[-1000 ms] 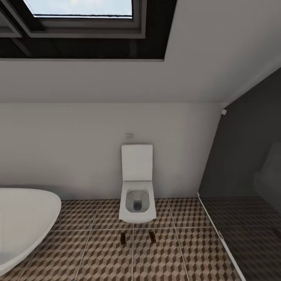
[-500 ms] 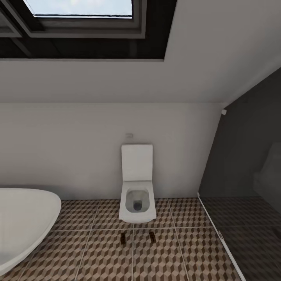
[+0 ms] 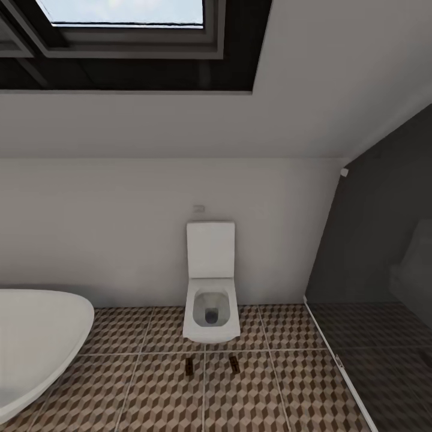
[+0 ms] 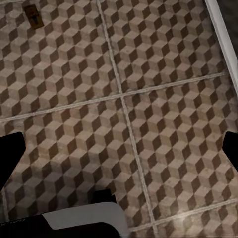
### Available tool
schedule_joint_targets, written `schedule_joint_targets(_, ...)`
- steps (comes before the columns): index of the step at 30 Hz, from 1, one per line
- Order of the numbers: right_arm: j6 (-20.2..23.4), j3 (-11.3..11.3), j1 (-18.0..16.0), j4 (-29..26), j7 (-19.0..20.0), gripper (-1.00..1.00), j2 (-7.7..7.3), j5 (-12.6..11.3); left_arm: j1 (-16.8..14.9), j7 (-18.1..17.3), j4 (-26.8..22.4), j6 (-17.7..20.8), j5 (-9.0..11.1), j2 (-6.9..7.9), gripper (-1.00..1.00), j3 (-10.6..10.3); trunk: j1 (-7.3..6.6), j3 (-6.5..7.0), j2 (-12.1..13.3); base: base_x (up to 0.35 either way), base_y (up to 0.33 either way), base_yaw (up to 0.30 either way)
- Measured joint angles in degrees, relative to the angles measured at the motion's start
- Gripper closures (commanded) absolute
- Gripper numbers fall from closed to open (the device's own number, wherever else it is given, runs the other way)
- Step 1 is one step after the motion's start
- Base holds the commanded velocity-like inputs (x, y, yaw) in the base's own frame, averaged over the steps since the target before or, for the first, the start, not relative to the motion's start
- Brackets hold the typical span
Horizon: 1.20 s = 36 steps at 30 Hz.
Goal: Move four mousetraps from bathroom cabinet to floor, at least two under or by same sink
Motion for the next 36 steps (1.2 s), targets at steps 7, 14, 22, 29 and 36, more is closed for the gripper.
schedule_joint_targets(7, -0.21, -0.01, 0.00, 4.66, 0.08, -1.00, 0.62, 0.04, 3.61, -0.05, 0.00, 2.79, -0.04, 0.39, -1.00, 0.02, 0.00, 0.00, 0.00, 0.000, 0.000, 0.000)
schedule_joint_targets(14, -0.13, -0.01, 0.00, 6.90, 0.10, -1.00, 1.01, 0.06, 7.99, -0.06, 0.01, 3.30, -0.05, 1.37, -1.00, 0.05, 0.00, 0.00, 0.00, 0.000, 0.000, 0.000)
schedule_joint_targets(22, -0.05, 0.00, -0.01, 9.17, 0.09, -1.00, 2.20, 0.05, 12.53, -0.26, 0.01, 1.70, -0.03, 3.19, -1.00, 0.08, 0.00, 0.00, 0.00, 0.000, 0.000, 0.000)
schedule_joint_targets(29, 0.03, 0.00, -0.01, 9.62, 0.16, -1.00, 2.52, 0.05, 15.44, -7.74, 0.01, -3.93, 0.17, 5.59, -1.00, 0.04, 0.00, 0.00, 0.00, 0.000, 0.000, 0.000)
schedule_joint_targets(36, 0.21, 0.00, 0.51, 9.80, 2.83, -1.00, 2.54, 0.12, 16.42, -13.13, -0.11, -5.34, -0.23, 6.28, -1.00, 0.25, 0.00, 0.00, 0.00, 0.000, 0.000, 0.000)
